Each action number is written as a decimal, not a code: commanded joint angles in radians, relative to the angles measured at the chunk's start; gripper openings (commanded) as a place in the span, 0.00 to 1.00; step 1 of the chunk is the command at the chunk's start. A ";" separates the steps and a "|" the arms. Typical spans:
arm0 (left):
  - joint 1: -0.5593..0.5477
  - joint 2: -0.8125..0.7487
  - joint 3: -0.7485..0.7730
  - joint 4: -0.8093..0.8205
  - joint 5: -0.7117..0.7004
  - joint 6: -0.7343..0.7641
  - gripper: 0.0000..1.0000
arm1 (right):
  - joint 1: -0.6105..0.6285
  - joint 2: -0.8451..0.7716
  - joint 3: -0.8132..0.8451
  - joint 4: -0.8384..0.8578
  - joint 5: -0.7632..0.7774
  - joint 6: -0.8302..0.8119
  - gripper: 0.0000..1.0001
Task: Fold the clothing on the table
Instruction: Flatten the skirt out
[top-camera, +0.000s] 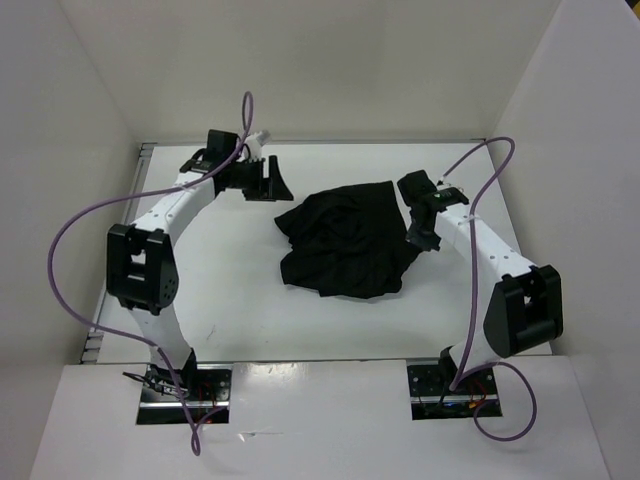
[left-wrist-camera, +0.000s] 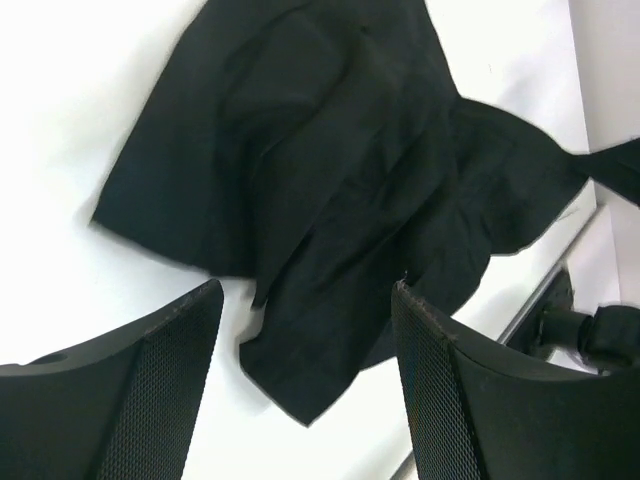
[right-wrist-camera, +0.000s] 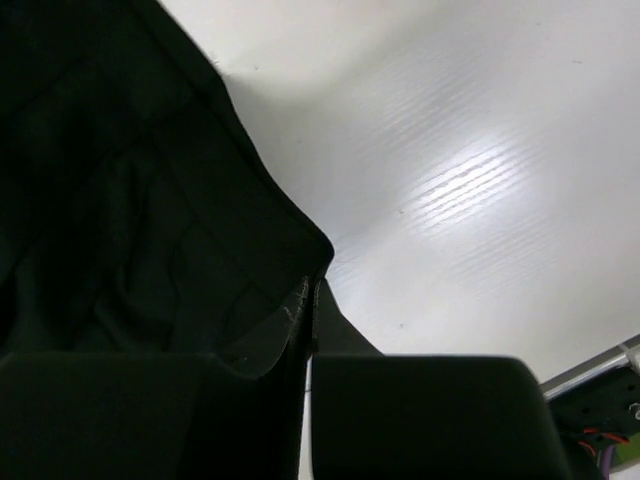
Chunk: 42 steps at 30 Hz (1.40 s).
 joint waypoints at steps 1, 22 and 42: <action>-0.026 0.100 0.171 0.067 0.094 0.093 0.75 | -0.003 0.019 0.038 -0.057 0.091 0.053 0.00; -0.291 0.846 1.077 -0.197 -0.225 0.111 0.00 | 0.016 0.054 0.113 -0.177 0.118 0.124 0.00; -0.357 0.253 -0.016 -0.142 -0.480 -0.010 0.00 | -0.014 0.256 0.274 -0.002 0.089 -0.057 0.00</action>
